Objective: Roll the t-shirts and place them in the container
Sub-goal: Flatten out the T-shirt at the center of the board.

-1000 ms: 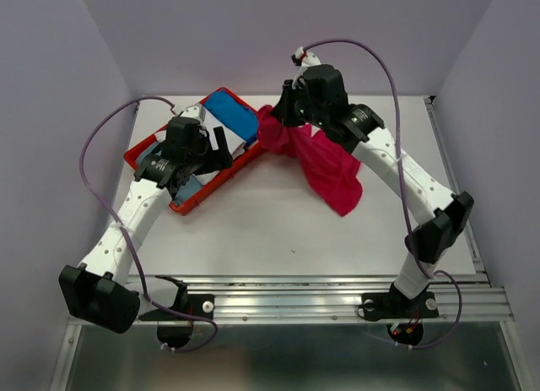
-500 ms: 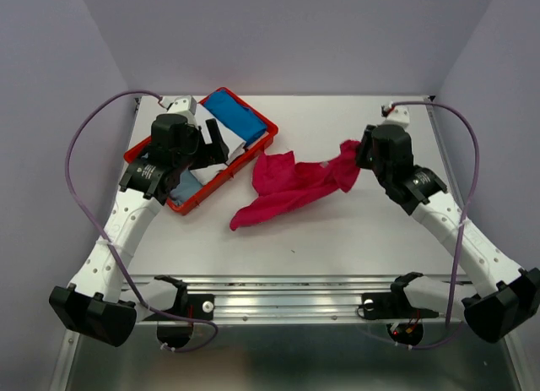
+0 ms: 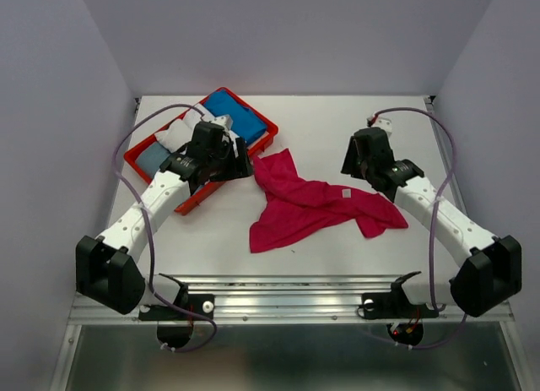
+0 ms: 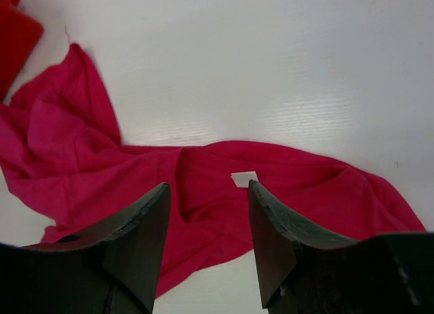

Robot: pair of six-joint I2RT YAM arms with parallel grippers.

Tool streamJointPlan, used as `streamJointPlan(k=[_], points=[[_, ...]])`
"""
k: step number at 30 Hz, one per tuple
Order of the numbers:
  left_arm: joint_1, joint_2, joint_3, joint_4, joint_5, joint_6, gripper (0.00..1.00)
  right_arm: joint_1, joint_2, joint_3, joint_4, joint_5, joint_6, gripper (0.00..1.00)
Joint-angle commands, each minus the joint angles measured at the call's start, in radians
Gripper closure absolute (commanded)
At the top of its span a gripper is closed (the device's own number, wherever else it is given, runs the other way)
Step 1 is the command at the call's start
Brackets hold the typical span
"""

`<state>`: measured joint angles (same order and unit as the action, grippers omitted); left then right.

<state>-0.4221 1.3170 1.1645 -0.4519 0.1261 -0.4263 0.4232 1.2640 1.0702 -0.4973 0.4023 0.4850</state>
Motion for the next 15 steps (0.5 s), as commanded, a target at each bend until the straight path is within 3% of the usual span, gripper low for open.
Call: streamJointPlan(k=[1, 6, 10, 12, 15], points=[[-0.012, 0.039, -0.031, 0.045, -0.002, -0.061, 0.24, 0.133, 0.116, 0.086, 0.008, -0.106, -0.057, 0.44], [-0.009, 0.079, -0.022, 0.048, -0.023, -0.092, 0.24, 0.268, 0.302, 0.166, 0.071, -0.181, -0.045, 0.32], [0.008, 0.051, 0.000, 0.027, -0.060, -0.104, 0.23, 0.305, 0.457, 0.246, 0.104, -0.227, -0.028, 0.30], [0.029, 0.038, 0.003, 0.018, -0.072, -0.101, 0.23, 0.305, 0.527, 0.258, 0.141, -0.275, -0.011, 0.30], [0.055, 0.014, 0.000, -0.002, -0.079, -0.097, 0.23, 0.305, 0.604, 0.295, 0.143, -0.270, 0.038, 0.39]])
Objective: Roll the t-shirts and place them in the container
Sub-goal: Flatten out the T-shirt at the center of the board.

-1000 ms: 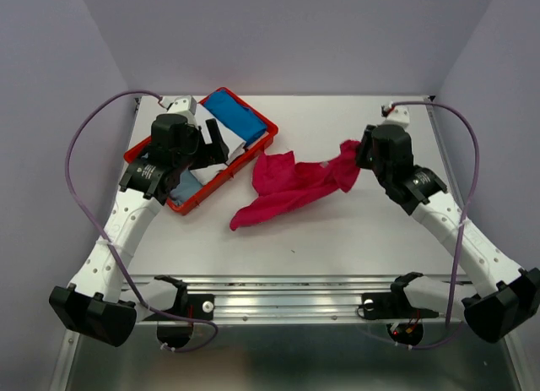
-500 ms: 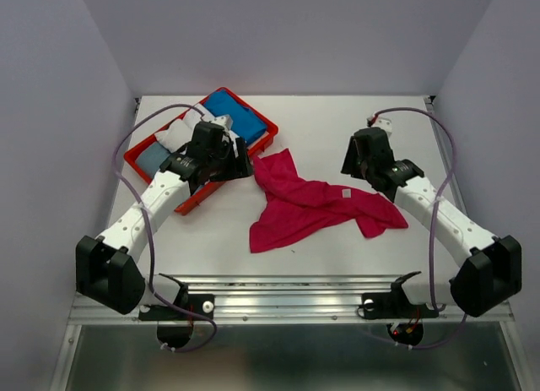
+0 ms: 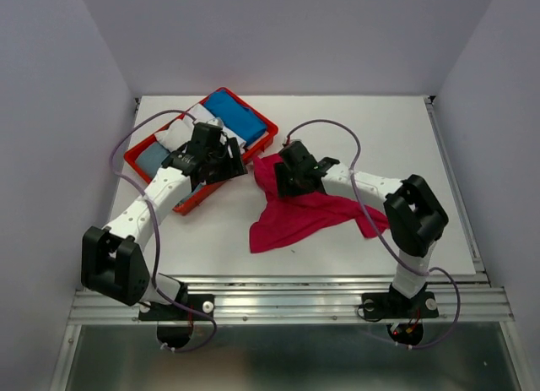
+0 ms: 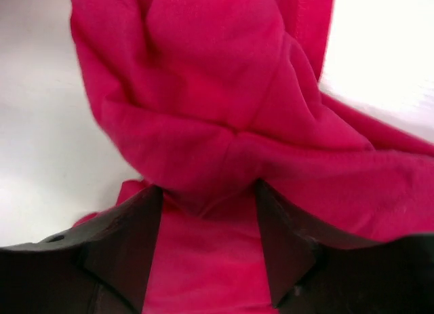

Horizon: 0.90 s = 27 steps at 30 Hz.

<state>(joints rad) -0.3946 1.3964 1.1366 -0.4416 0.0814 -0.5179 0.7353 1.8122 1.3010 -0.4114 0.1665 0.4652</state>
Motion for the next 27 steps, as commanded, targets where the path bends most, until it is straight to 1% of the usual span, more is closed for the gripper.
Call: streamJointPlan(k=[1, 2, 3, 4, 5, 7, 8, 9, 10, 11, 12, 13, 14, 15, 16, 17, 18, 19, 20, 21, 22, 23, 24, 25, 27], points=[[0.031, -0.076, 0.023, -0.013, -0.035, -0.005, 0.23, -0.007, 0.065, 0.072, 0.057, 0.000, 0.064, 0.60], [0.037, -0.080, 0.020, -0.013, -0.034, -0.004, 0.23, -0.007, 0.068, 0.073, 0.056, 0.023, 0.072, 0.75], [0.039, -0.085, 0.020, -0.016, -0.034, -0.002, 0.23, -0.007, 0.064, 0.070, 0.054, 0.057, 0.085, 0.88], [0.040, -0.089, 0.018, -0.019, -0.034, -0.001, 0.23, -0.007, 0.024, 0.052, 0.051, 0.086, 0.089, 0.99], [0.042, -0.094, 0.017, -0.023, -0.035, 0.001, 0.23, -0.007, -0.006, 0.038, 0.051, 0.149, 0.087, 0.99], [0.042, -0.105, 0.012, -0.020, -0.034, 0.009, 0.23, -0.007, -0.089, 0.002, 0.049, 0.214, 0.078, 0.99], [0.042, -0.106, 0.008, -0.017, -0.032, 0.010, 0.23, -0.007, -0.184, -0.043, 0.055, 0.269, 0.067, 0.99], [0.042, -0.108, 0.006, -0.010, -0.022, 0.013, 0.23, -0.007, -0.233, -0.069, 0.060, 0.298, 0.037, 0.99], [0.042, -0.106, 0.006, -0.006, -0.016, 0.019, 0.23, -0.007, -0.331, -0.122, 0.060, 0.364, 0.024, 0.99], [0.042, -0.105, 0.008, -0.002, -0.009, 0.021, 0.23, -0.007, -0.380, -0.123, 0.062, 0.396, 0.014, 0.99], [0.042, -0.094, 0.009, 0.006, 0.006, 0.024, 0.23, -0.007, -0.430, -0.182, 0.060, 0.430, -0.008, 0.99], [0.042, -0.091, 0.014, 0.009, 0.014, 0.030, 0.23, -0.007, -0.530, -0.256, 0.060, 0.496, -0.014, 0.99], [0.042, -0.083, 0.015, 0.017, 0.023, 0.033, 0.23, -0.016, -0.583, -0.293, 0.059, 0.533, -0.010, 0.98], [0.042, -0.079, 0.018, 0.017, 0.030, 0.035, 0.23, -0.016, -0.635, -0.327, 0.053, 0.569, -0.010, 0.96], [0.042, -0.070, 0.022, 0.021, 0.043, 0.036, 0.23, -0.016, -0.687, -0.360, 0.024, 0.659, 0.028, 0.93], [0.042, -0.065, 0.023, 0.026, 0.046, 0.038, 0.23, -0.016, -0.739, -0.390, -0.002, 0.712, 0.064, 0.92], [0.042, -0.062, 0.025, 0.027, 0.050, 0.039, 0.23, -0.031, -0.834, -0.414, -0.044, 0.760, 0.114, 0.91], [0.042, -0.054, 0.025, 0.036, 0.061, 0.041, 0.23, -0.052, -0.878, -0.445, -0.134, 0.795, 0.235, 0.82], [0.042, -0.048, 0.029, 0.040, 0.069, 0.042, 0.23, -0.063, -0.919, -0.459, -0.176, 0.856, 0.294, 0.78], [0.042, -0.033, 0.032, 0.044, 0.087, 0.047, 0.22, -0.077, -0.992, -0.473, -0.206, 0.867, 0.372, 0.72], [0.042, -0.022, 0.035, 0.044, 0.096, 0.048, 0.22, -0.105, -1.023, -0.500, -0.219, 0.870, 0.389, 0.51], [0.039, -0.011, 0.048, 0.044, 0.103, 0.050, 0.22, -0.117, -1.048, -0.509, -0.219, 0.858, 0.403, 0.47], [0.031, -0.001, 0.054, 0.041, 0.109, 0.050, 0.22, -0.117, -1.065, -0.514, -0.219, 0.849, 0.412, 0.45], [0.023, 0.021, 0.061, 0.038, 0.107, 0.052, 0.22, -0.129, -1.065, -0.513, -0.219, 0.841, 0.414, 0.40], [0.005, 0.044, 0.084, 0.032, 0.095, 0.050, 0.22, -0.129, -1.035, -0.490, -0.219, 0.799, 0.388, 0.39]])
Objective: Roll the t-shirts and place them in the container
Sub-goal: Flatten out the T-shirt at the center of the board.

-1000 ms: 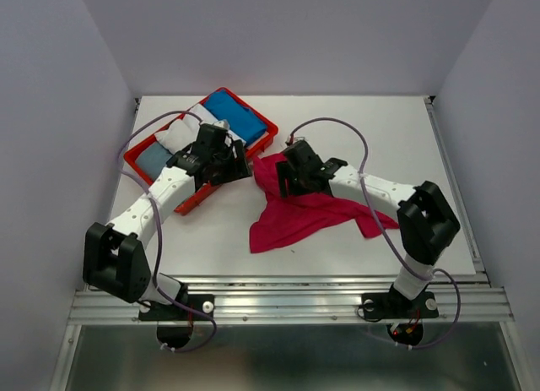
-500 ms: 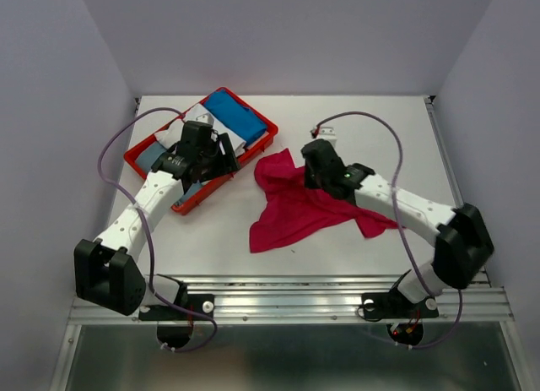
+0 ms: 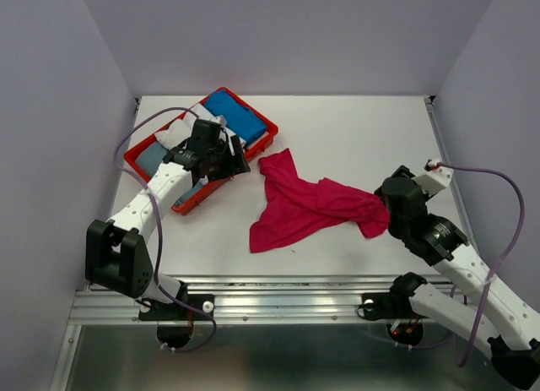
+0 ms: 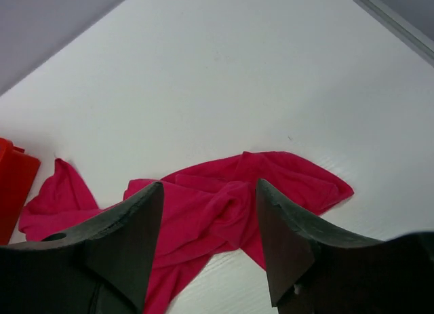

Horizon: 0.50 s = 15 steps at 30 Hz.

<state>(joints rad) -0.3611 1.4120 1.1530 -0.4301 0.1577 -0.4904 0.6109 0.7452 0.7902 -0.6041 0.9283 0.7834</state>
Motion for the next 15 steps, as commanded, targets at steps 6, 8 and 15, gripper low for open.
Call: streamJointPlan(k=[6, 8, 15], points=[[-0.079, 0.177, 0.162, -0.007, -0.033, -0.005, 0.22, -0.005, 0.324, 0.139, -0.042, -0.283, 0.002, 0.36], [-0.081, 0.218, 0.195, -0.002, -0.043, -0.014, 0.22, -0.005, 0.391, 0.155, -0.034, -0.402, 0.002, 0.33], [-0.087, 0.415, 0.315, 0.005, -0.043, -0.016, 0.11, -0.005, 0.603, 0.152, 0.049, -0.580, -0.027, 0.23]])
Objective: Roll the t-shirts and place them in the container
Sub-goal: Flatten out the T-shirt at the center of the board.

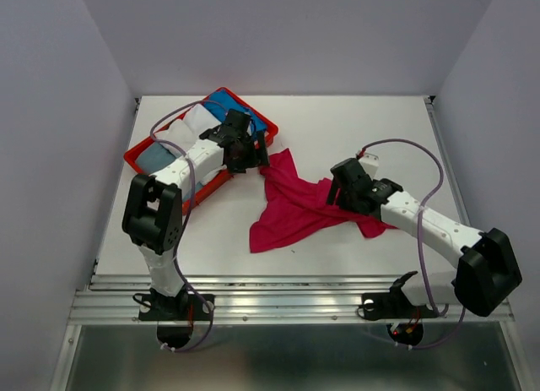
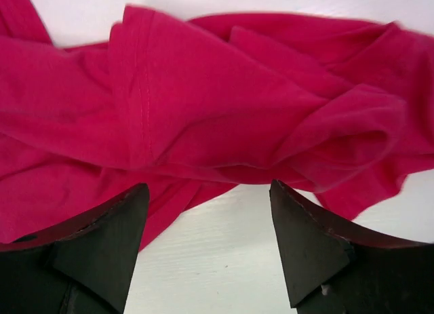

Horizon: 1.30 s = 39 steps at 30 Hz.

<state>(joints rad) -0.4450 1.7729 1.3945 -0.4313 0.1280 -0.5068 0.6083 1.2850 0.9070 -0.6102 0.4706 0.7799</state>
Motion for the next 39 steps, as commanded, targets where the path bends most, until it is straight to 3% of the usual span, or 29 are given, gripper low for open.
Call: streamJointPlan(k=[1, 6, 7, 11, 12, 15, 17, 19, 20, 27, 30, 31, 33, 34, 37, 39], points=[[-0.003, 0.089, 0.092, 0.006, -0.016, 0.001, 0.11, -0.002, 0.085, 0.044, 0.061, -0.127, -0.028, 0.22], [-0.012, 0.169, 0.124, 0.019, -0.028, -0.002, 0.19, -0.016, 0.160, 0.040, 0.134, -0.135, -0.036, 0.23], [-0.015, 0.186, 0.132, 0.020, -0.030, -0.006, 0.23, -0.016, 0.187, 0.043, 0.159, -0.147, -0.037, 0.25], [-0.021, 0.233, 0.159, 0.029, -0.045, -0.006, 0.27, -0.045, 0.253, 0.052, 0.217, -0.153, -0.050, 0.33], [-0.021, 0.253, 0.166, 0.029, -0.051, -0.006, 0.27, -0.057, 0.266, 0.058, 0.224, -0.145, -0.051, 0.36], [-0.023, 0.284, 0.195, 0.028, -0.064, -0.009, 0.40, -0.068, 0.296, 0.059, 0.242, -0.115, -0.050, 0.55], [-0.024, 0.315, 0.213, 0.026, -0.070, -0.010, 0.71, -0.093, 0.297, 0.055, 0.254, -0.106, -0.054, 0.80], [-0.023, 0.326, 0.228, 0.020, -0.076, -0.009, 0.96, -0.105, 0.289, 0.056, 0.254, -0.104, -0.059, 0.92], [-0.023, 0.332, 0.247, 0.014, -0.077, -0.009, 1.00, -0.117, 0.283, 0.056, 0.254, -0.101, -0.062, 0.96], [-0.021, 0.272, 0.322, -0.038, -0.094, 0.027, 1.00, -0.195, 0.137, 0.084, 0.254, -0.090, -0.112, 0.99], [-0.021, 0.247, 0.443, -0.093, -0.087, 0.060, 1.00, -0.269, 0.088, 0.173, 0.253, -0.110, -0.166, 0.99], [-0.018, 0.247, 0.490, -0.106, -0.073, 0.082, 1.00, -0.287, 0.085, 0.206, 0.254, -0.113, -0.182, 0.99], [-0.012, 0.282, 0.686, -0.171, -0.029, 0.103, 1.00, -0.341, 0.099, 0.333, 0.253, -0.128, -0.226, 0.99], [-0.006, 0.302, 0.866, -0.203, -0.018, 0.112, 1.00, -0.355, 0.106, 0.381, 0.248, -0.133, -0.238, 0.99], [0.002, 0.365, 1.122, -0.311, 0.024, 0.131, 1.00, -0.381, 0.114, 0.539, 0.250, -0.158, -0.274, 0.99], [0.011, 0.282, 1.131, -0.258, 0.071, 0.119, 1.00, -0.381, 0.082, 0.604, 0.250, -0.156, -0.289, 0.99]])
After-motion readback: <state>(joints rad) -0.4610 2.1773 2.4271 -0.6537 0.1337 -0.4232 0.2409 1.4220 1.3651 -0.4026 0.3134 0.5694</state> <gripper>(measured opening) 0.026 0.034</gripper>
